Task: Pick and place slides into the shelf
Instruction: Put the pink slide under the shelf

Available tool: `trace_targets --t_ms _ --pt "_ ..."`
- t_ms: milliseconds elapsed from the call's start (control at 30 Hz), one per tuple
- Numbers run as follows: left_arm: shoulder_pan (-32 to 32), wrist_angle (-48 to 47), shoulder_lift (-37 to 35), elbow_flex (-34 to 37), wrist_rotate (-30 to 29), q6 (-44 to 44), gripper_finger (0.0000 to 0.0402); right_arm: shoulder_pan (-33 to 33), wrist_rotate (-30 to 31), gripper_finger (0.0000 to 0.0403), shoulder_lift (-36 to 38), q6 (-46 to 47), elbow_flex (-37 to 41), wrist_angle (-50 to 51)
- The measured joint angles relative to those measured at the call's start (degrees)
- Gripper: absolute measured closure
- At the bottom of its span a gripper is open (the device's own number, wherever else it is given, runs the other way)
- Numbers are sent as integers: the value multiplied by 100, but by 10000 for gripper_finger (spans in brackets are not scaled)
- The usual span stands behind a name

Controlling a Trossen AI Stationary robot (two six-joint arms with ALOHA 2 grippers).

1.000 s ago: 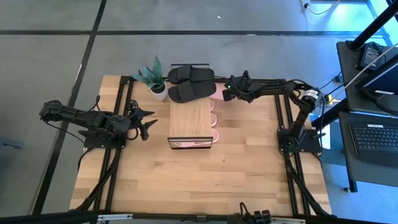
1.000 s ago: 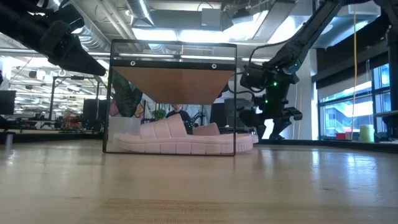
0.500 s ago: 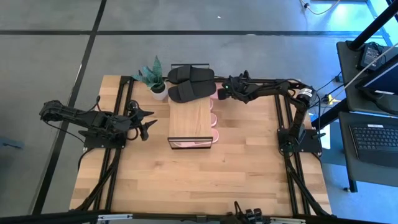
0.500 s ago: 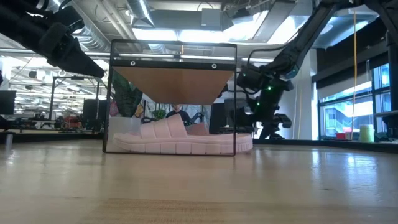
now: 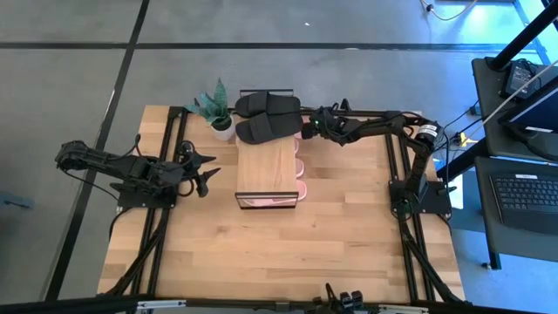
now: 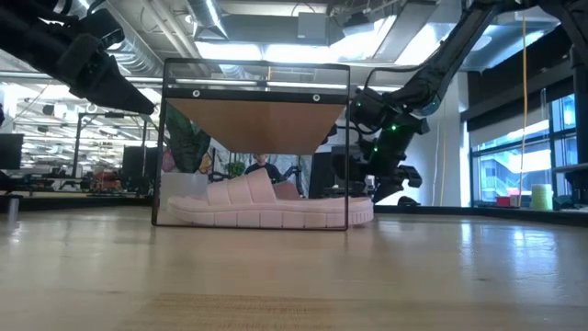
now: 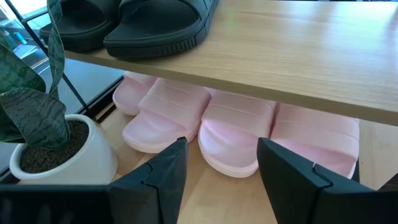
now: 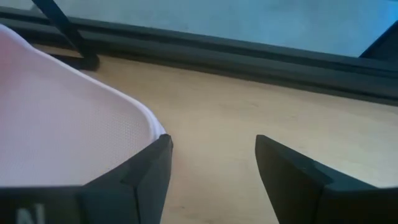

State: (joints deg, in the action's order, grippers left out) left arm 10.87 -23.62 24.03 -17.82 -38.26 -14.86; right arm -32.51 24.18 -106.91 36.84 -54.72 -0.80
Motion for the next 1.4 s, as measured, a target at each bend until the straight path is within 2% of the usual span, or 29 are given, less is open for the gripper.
trace_targets --t_ms 433,600,933,1400 --pt "0 0 0 0 0 1 217 -33 18 173 0 -134 0 -140" --pt "0 1 0 0 0 -1 217 -136 373 173 9 -262 0 -93" --pt "0 2 0 0 0 -1 217 -258 329 173 15 -134 0 18" --pt "0 -38 0 0 0 -1 217 -31 333 173 17 -133 -2 -134"
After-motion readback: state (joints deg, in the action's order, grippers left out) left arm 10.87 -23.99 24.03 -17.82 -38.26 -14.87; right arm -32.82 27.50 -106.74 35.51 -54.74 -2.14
